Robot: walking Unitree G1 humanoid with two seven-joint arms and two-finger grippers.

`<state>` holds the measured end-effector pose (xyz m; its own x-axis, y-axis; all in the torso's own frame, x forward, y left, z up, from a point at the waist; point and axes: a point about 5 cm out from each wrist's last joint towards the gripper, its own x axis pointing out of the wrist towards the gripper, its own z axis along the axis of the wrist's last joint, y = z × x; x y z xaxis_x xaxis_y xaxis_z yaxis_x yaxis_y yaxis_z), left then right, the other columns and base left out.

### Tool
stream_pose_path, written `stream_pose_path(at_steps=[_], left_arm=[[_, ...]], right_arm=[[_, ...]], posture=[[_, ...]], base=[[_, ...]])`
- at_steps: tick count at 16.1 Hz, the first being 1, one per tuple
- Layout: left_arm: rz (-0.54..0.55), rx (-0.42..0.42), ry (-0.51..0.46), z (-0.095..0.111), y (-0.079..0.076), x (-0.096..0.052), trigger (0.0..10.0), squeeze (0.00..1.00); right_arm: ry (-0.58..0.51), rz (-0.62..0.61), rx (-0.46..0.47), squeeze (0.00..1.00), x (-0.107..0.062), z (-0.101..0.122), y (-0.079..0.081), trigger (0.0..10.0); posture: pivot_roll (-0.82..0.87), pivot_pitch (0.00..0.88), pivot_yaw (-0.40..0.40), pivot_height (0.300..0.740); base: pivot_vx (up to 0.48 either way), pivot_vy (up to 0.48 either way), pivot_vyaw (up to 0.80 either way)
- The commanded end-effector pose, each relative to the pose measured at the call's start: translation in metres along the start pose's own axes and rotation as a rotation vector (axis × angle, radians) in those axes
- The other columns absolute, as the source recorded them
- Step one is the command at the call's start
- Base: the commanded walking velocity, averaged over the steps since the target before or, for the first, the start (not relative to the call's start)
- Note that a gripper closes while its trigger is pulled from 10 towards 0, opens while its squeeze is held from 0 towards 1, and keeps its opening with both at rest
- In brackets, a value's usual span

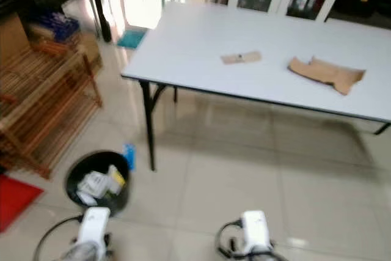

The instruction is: Picking trash to rubbish bin

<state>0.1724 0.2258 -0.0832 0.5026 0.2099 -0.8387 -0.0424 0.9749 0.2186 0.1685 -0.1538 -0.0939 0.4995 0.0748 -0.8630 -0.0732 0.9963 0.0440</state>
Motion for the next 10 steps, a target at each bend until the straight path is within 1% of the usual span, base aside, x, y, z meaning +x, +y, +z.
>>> stream_pose_path(at_steps=[1, 10], left_arm=[[-0.007, 0.000, -0.006, 0.0018, -0.0044, 0.0001, 10.0, 0.00], [-0.001, -0.020, -0.007, 0.0035, -0.0039, 0.0003, 10.0, 0.00]], right_arm=[[-0.004, -0.014, 0.004, 0.00, -0.0006, 0.0013, -0.0063, 10.0], [-0.022, -0.017, 0.018, 0.00, 0.0002, 0.0079, -0.0057, 10.0]], posture=[[-0.02, 0.061, -0.073, 0.740], [-0.01, 0.066, -0.076, 0.740]], base=[[0.000, -0.480, 0.00], [0.000, -0.480, 0.00]])
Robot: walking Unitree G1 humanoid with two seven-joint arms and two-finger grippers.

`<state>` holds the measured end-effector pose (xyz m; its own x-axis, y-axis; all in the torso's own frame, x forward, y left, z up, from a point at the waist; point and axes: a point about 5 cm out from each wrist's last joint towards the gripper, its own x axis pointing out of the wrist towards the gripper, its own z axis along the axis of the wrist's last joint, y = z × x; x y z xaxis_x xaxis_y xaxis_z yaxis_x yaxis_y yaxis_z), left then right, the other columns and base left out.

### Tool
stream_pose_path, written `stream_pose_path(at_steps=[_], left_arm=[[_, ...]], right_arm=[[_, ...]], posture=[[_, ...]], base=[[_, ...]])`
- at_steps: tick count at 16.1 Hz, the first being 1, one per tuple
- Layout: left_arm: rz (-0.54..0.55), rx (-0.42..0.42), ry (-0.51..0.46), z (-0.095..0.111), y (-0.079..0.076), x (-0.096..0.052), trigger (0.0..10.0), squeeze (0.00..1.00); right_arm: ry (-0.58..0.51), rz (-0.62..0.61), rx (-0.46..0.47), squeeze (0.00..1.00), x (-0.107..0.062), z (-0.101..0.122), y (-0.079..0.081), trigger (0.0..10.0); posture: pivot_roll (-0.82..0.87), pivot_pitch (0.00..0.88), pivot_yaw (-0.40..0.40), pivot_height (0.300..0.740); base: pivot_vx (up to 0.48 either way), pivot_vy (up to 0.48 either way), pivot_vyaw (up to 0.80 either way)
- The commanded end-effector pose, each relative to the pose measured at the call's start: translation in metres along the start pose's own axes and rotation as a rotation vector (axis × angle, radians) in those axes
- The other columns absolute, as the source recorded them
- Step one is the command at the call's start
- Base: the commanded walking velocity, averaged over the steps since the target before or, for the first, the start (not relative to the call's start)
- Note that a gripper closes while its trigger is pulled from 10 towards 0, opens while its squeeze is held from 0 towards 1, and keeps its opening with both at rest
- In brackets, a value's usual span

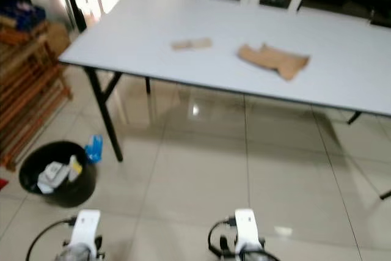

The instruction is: Picking trash to rubbish bin

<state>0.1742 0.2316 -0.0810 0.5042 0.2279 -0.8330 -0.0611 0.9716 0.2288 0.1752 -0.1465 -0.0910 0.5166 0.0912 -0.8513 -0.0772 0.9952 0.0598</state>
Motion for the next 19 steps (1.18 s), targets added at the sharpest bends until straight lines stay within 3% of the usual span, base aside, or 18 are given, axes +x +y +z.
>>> stream_pose_path(at_steps=[1, 15, 19], left_arm=[[-0.018, -0.011, -0.004, 0.0014, -0.0101, -0.0002, 10.0, 0.00], [-0.018, -0.011, -0.002, 0.0014, -0.0092, -0.0001, 10.0, 0.00], [-0.014, 0.007, -0.010, 0.0002, -0.0065, -0.0003, 10.0, 0.00]], right_arm=[[-0.002, -0.033, 0.015, 0.00, -0.0014, 0.0006, -0.0125, 10.0], [-0.006, -0.035, 0.016, 0.00, -0.0014, 0.0015, -0.0132, 10.0], [-0.004, -0.033, 0.005, 0.00, -0.0017, 0.0007, -0.0142, 10.0]], posture=[[-0.01, 0.065, -0.075, 0.740], [-0.02, 0.069, -0.075, 0.740], [-0.02, 0.063, -0.078, 0.740]], base=[[0.000, -0.480, 0.00], [0.000, -0.480, 0.00], [0.000, -0.071, 0.00]])
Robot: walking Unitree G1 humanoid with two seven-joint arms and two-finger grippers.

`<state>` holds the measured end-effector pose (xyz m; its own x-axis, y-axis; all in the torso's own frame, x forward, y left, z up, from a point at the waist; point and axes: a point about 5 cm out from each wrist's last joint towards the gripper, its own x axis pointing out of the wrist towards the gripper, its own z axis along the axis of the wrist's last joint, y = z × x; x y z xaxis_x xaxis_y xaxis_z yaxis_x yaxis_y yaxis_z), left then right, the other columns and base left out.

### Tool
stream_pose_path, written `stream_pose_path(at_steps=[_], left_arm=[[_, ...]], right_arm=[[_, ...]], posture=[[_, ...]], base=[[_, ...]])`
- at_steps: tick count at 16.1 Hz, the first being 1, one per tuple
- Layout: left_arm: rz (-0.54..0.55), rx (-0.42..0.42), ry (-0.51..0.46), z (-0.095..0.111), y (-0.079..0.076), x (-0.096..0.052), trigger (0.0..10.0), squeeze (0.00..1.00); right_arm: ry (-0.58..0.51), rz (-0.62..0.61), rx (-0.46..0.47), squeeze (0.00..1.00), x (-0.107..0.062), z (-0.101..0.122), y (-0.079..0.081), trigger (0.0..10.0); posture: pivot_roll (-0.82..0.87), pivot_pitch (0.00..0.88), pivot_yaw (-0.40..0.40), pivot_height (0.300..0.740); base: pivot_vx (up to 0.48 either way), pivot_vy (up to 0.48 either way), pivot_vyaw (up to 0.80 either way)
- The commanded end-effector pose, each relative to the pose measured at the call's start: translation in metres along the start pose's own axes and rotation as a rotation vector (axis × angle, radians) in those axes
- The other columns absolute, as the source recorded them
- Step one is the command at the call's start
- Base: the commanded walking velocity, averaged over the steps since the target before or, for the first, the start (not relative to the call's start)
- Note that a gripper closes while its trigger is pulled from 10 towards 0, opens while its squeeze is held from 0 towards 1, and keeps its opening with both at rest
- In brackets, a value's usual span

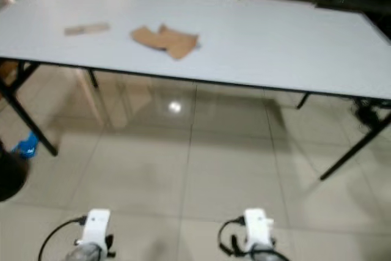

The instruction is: Picking trash to rubbish bin

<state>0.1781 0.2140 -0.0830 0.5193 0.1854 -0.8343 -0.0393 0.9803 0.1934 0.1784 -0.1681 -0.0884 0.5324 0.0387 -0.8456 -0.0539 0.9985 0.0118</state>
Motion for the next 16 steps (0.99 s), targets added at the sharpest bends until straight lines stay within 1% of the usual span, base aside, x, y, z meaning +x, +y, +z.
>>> stream_pose_path(at_steps=[1, 2, 3, 4, 5, 6, 7, 8, 9, 10, 11, 12, 13, 14, 15, 16], left_arm=[[0.035, 0.024, -0.011, 0.000, 0.013, 0.000, 10.0, 0.00], [0.045, 0.037, -0.033, 0.006, 0.015, 0.000, 10.0, 0.00], [0.079, 0.107, -0.100, 0.023, 0.021, 0.001, 10.0, 0.00], [0.095, 0.145, -0.170, 0.040, 0.024, 0.001, 10.0, 0.00], [0.125, 0.171, -0.272, 0.067, 0.028, -0.001, 10.0, 0.00], [0.134, 0.175, -0.316, 0.078, 0.029, -0.003, 10.0, 0.00], [0.148, 0.181, -0.441, 0.111, 0.028, -0.009, 10.0, 0.23], [0.129, 0.177, -0.531, 0.134, 0.024, -0.015, 10.0, 1.00], [0.121, 0.188, -0.603, 0.151, 0.020, -0.021, 10.0, 1.00], [0.125, 0.173, -0.716, 0.180, 0.015, -0.034, 10.0, 1.00], [0.125, 0.182, -0.772, 0.193, 0.012, -0.041, 10.0, 1.00], [0.122, 0.195, -0.922, 0.223, 0.004, -0.064, 10.0, 1.00], [0.115, 0.185, -1.051, 0.248, -0.003, -0.089, 10.0, 1.00], [0.107, 0.166, -1.099, 0.258, -0.005, -0.100, 10.0, 1.00], [0.083, 0.142, -1.185, 0.274, -0.014, -0.121, 10.0, 1.00], [0.063, 0.171, -1.233, 0.280, -0.024, -0.132, 10.0, 1.00]], right_arm=[[0.005, 0.020, 0.002, 0.00, 0.001, -0.001, 0.007, 10.0], [-0.009, 0.020, -0.007, 0.00, 0.001, 0.002, 0.007, 10.0], [-0.063, 0.005, -0.030, 0.00, 0.002, 0.015, 0.005, 10.0], [-0.120, -0.005, -0.018, 0.00, 0.002, 0.029, 0.004, 10.0], [-0.217, -0.013, -0.008, 0.00, 0.002, 0.055, 0.002, 10.0], [-0.257, -0.021, -0.007, 0.00, 0.001, 0.065, 0.000, 10.0], [-0.362, -0.057, -0.003, 0.00, -0.002, 0.098, -0.005, 10.0], [-0.462, -0.067, -0.006, 0.00, -0.008, 0.126, -0.006, 10.0], [-0.549, -0.073, -0.009, 0.00, -0.014, 0.150, -0.007, 10.0], [-0.721, -0.065, -0.002, 0.00, -0.031, 0.192, -0.004, 10.0], [-0.784, -0.063, -0.001, 0.00, -0.040, 0.207, -0.003, 10.0], [-0.917, -0.083, 0.025, 0.00, -0.062, 0.240, -0.001, 10.0], [-1.031, -0.083, 0.042, 0.00, -0.084, 0.264, 0.002, 10.0], [-1.079, -0.076, 0.048, 0.00, -0.094, 0.273, 0.005, 10.0], [-1.161, -0.048, 0.048, 0.00, -0.112, 0.286, 0.013, 10.0], [-1.204, -0.047, 0.013, 0.00, -0.120, 0.291, 0.021, 10.0]], posture=[[-0.02, 0.060, -0.077, 0.740], [-0.02, 0.056, -0.077, 0.740], [-0.02, 0.054, -0.077, 0.740], [-0.02, 0.048, -0.077, 0.740], [-0.03, 0.039, -0.076, 0.740], [-0.03, 0.039, -0.076, 0.740], [-0.02, 0.029, -0.077, 0.740], [-0.02, 0.023, -0.078, 0.740], [-0.02, 0.018, -0.078, 0.740], [-0.02, 0.013, -0.079, 0.740], [-0.02, 0.010, -0.078, 0.740], [-0.02, 0.002, -0.080, 0.740], [-0.02, 0.000, -0.080, 0.740], [-0.02, 0.000, -0.080, 0.740], [-0.02, 0.000, -0.079, 0.740], [-0.02, 0.000, -0.079, 0.740]], base=[[0.000, 0.000, 0.00], [0.000, 0.000, 0.00], [0.000, 0.000, 0.00], [0.000, 0.000, 0.00], [0.000, 0.000, 0.00], [0.000, 0.000, 0.00], [0.000, 0.000, 0.00], [0.000, 0.000, 0.00], [0.000, 0.000, 0.00], [0.000, 0.000, 0.00], [0.000, 0.000, 0.00], [0.000, 0.000, 0.00], [0.000, 0.000, 0.00], [0.000, 0.000, 0.00], [0.000, 0.000, 0.00], [0.000, 0.000, 0.00]])
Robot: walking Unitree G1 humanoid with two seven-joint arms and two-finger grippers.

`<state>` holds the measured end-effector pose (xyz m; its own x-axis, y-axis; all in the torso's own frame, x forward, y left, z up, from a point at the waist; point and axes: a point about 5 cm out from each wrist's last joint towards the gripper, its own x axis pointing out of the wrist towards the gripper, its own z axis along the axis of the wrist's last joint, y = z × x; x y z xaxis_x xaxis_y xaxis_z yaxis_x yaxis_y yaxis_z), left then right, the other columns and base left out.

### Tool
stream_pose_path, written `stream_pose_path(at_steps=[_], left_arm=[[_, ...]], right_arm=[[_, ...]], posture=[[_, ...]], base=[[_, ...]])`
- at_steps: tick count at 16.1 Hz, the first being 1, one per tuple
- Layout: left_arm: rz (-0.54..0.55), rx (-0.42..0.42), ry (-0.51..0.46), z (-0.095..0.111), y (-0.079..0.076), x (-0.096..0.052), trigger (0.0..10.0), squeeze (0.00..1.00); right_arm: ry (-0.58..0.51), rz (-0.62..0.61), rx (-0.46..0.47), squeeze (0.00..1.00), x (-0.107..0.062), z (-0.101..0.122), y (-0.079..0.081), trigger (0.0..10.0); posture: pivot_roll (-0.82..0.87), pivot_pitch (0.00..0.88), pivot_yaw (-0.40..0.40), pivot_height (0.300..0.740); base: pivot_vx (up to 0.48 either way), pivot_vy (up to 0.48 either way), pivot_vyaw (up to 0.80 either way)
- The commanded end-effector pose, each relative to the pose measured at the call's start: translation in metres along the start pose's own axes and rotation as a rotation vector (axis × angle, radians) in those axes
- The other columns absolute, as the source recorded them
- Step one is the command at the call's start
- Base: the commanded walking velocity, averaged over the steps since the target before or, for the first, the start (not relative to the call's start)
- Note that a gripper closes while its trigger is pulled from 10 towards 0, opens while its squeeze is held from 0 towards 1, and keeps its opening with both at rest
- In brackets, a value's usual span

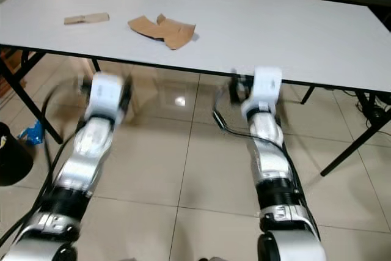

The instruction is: Picking trash to rubbish bin

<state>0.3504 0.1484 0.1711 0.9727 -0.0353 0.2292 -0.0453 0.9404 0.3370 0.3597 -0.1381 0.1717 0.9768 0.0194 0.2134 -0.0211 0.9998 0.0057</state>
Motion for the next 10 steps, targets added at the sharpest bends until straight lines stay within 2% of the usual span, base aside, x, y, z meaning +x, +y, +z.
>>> stream_pose_path(at_steps=[1, 2, 3, 4, 6, 10], left_arm=[[-0.039, 0.011, 0.000, 0.002, -0.010, -0.001, 10.0, 1.00], [-0.069, -0.024, -0.010, 0.007, -0.022, -0.003, 10.0, 1.00], [-0.091, -0.027, -0.003, 0.007, -0.029, -0.006, 10.0, 1.00], [-0.121, -0.041, -0.027, 0.010, -0.035, -0.008, 10.0, 1.00], [-0.145, -0.041, -0.011, 0.018, -0.044, -0.007, 10.0, 1.00], [-0.102, -0.067, -0.030, 0.026, -0.034, 0.004, 10.0, 1.00]], right_arm=[[-0.010, -0.006, -0.022, 0.00, -0.002, 0.003, 0.002, 10.0], [-0.045, 0.002, -0.019, 0.00, -0.003, 0.009, 0.009, 10.0], [-0.046, -0.005, 0.021, 0.00, -0.006, 0.011, 0.013, 10.0], [-0.023, 0.009, 0.028, 0.00, -0.008, 0.008, 0.019, 10.0], [0.001, 0.040, 0.023, 0.00, -0.011, 0.005, 0.029, 10.0], [-0.013, 0.039, 0.029, 0.00, -0.004, 0.013, 0.032, 10.0]], posture=[[-0.01, 0.000, -0.080, 0.740], [-0.01, 0.000, -0.081, 0.740], [-0.02, 0.000, -0.078, 0.740], [-0.02, 0.000, -0.078, 0.740], [-0.01, 0.000, -0.080, 0.740], [0.00, 0.025, -0.087, 0.740]], base=[[0.000, 0.000, 0.00], [0.000, 0.000, 0.00], [0.000, 0.000, 0.00], [0.000, 0.000, 0.00], [0.000, 0.000, 0.00], [0.000, 0.000, 0.00]])
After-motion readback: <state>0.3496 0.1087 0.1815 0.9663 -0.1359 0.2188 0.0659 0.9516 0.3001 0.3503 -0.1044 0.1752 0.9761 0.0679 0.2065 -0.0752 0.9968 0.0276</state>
